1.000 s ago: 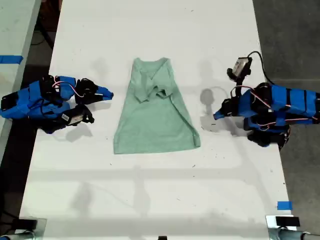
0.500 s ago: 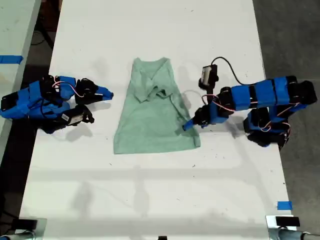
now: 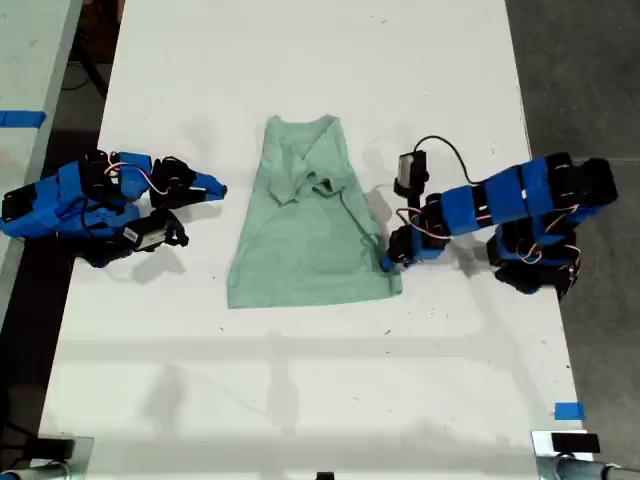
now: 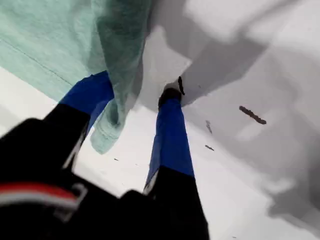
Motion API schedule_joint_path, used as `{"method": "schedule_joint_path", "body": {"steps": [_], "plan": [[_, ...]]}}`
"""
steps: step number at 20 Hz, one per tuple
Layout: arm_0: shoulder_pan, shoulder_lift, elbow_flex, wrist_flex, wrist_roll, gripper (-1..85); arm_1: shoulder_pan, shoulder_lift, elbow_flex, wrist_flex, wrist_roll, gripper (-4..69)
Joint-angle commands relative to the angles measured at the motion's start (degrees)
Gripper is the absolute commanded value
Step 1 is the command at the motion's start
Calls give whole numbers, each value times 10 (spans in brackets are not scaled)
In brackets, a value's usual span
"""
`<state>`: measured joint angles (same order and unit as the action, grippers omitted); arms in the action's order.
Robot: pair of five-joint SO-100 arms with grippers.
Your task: Fold t shirt
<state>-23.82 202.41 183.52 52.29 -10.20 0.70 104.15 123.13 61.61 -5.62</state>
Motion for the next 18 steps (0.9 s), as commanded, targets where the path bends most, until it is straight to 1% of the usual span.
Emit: {"method": "schedule_joint_path", "body": {"steps": [1,4,5,6,8,12,15,18], "plan": [[9,3,10,0,4,-2,-4,-17,-23,0,2,124],[9,3,10,0,4,-2,-4,-38,-47,18,1,79],[9,3,10,0,4,-2,-4,-46,-55,25,2,29],[9,3,10,0,4,-2,-4,-51,-61,32,4,13],[9,3,10,0,4,-2,-5,-53,-87,68,13,13],[8,3,10,0,4,-2,-11,-62,-224,197,18,13],[8,3,10,0,4,-2,-10,-101,-348,239,-20,13],[7,3,10,0,4,-2,-12,-184,-490,258,-58,13]]}}
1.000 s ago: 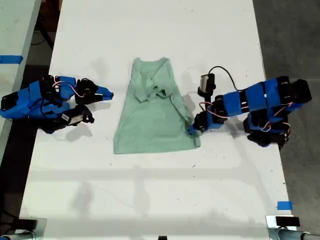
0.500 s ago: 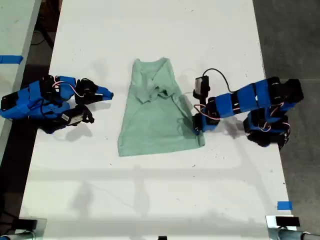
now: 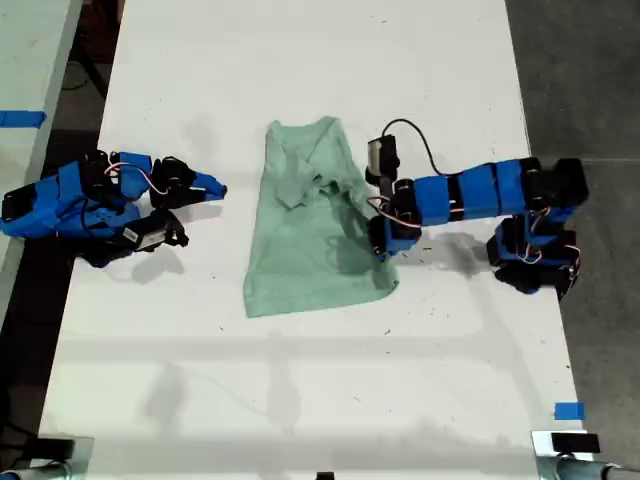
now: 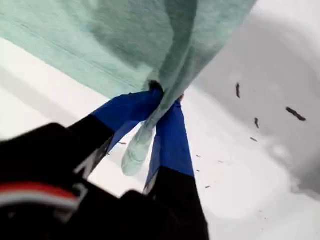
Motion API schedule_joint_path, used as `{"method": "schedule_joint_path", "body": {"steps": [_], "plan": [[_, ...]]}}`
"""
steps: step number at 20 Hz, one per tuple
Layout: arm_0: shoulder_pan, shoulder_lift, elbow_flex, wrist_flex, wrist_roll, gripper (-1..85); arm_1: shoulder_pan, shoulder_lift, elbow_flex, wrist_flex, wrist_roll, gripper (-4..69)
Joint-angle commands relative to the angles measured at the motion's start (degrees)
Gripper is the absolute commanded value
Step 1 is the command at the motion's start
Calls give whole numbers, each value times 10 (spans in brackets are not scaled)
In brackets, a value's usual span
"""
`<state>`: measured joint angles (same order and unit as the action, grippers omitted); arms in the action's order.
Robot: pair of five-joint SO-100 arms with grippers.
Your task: Fold t shirt
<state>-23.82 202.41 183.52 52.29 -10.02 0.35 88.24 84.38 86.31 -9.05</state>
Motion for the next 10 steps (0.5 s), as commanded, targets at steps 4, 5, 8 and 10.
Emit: {"method": "schedule_joint_path", "body": {"steps": [4,5,8,10], "plan": [[7,3,10,0,2,-2,-11,-163,-247,2,-59,13],[7,3,10,0,2,-2,-13,-192,-262,-12,-63,12],[7,3,10,0,2,-2,-24,-271,-308,-22,-67,12],[7,3,10,0,2,-2,-30,-281,-307,-33,-67,18]]}}
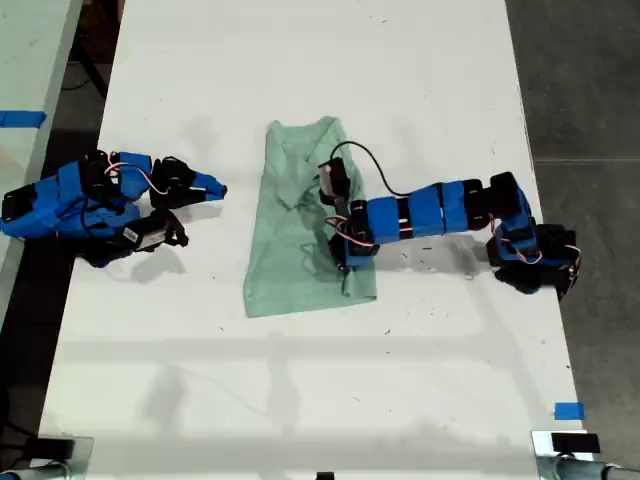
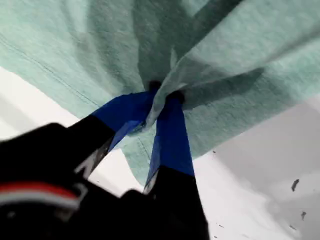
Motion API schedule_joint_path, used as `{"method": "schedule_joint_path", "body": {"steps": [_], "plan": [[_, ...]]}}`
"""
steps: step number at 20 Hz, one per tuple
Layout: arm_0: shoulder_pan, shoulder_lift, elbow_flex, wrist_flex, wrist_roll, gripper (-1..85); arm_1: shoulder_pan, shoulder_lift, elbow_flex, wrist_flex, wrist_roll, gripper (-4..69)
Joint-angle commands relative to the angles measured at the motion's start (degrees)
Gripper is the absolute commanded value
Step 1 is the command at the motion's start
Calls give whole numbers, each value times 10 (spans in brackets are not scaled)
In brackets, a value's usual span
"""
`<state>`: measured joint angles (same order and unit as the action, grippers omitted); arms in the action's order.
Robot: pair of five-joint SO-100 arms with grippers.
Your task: Fold t shirt
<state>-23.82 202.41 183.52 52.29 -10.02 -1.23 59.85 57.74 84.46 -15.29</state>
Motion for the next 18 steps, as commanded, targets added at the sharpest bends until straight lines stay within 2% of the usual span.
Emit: {"method": "schedule_joint_path", "body": {"steps": [1,2,3,9,13,15,18], "plan": [[7,3,10,0,2,-2,-17,3,-40,-14,-3,170],[7,3,10,0,2,-2,-19,4,-42,-12,-11,456],[7,3,10,0,2,-2,-20,5,-48,-12,-30,542],[6,3,10,0,2,-2,-23,101,-24,4,-36,373],[6,3,10,0,2,-2,-15,238,23,74,-22,339],[7,3,10,0,2,-2,4,321,106,103,2,329],[7,3,10,0,2,-2,56,519,367,71,32,277]]}}
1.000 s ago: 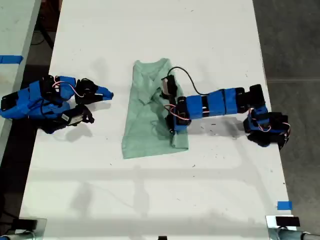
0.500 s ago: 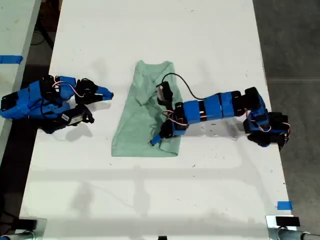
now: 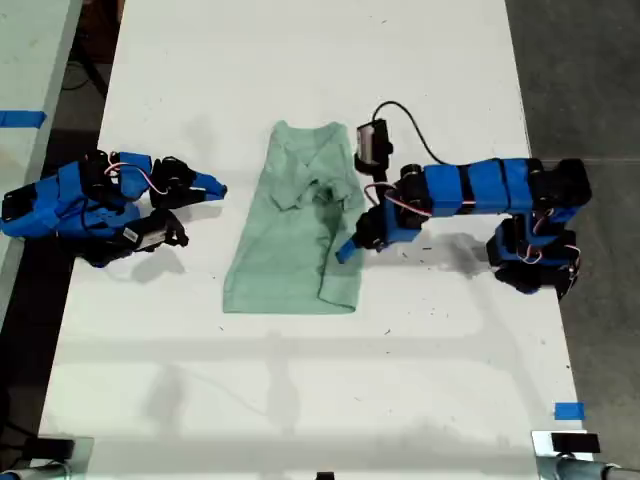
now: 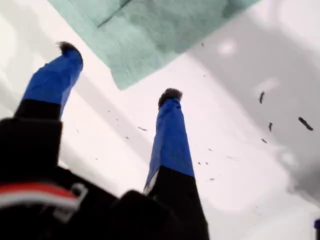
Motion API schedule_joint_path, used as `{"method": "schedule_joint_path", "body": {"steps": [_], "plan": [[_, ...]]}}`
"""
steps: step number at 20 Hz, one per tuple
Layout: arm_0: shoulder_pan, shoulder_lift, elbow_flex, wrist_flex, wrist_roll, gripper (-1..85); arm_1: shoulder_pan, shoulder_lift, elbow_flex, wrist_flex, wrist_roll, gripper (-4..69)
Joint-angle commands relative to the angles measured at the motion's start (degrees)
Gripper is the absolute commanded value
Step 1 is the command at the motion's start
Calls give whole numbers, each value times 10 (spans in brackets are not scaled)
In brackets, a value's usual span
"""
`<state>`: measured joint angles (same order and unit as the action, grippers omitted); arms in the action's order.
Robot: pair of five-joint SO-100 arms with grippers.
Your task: Fold t shirt
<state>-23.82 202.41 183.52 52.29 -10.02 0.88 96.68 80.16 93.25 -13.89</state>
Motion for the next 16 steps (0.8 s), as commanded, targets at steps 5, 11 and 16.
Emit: {"method": "schedule_joint_path", "body": {"steps": [5,11,16], "plan": [[5,3,10,0,2,-2,104,664,609,-134,5,106],[4,3,10,0,2,-2,99,893,878,-194,-22,41],[8,3,10,0,2,-2,133,1042,963,-136,-69,20]]}}
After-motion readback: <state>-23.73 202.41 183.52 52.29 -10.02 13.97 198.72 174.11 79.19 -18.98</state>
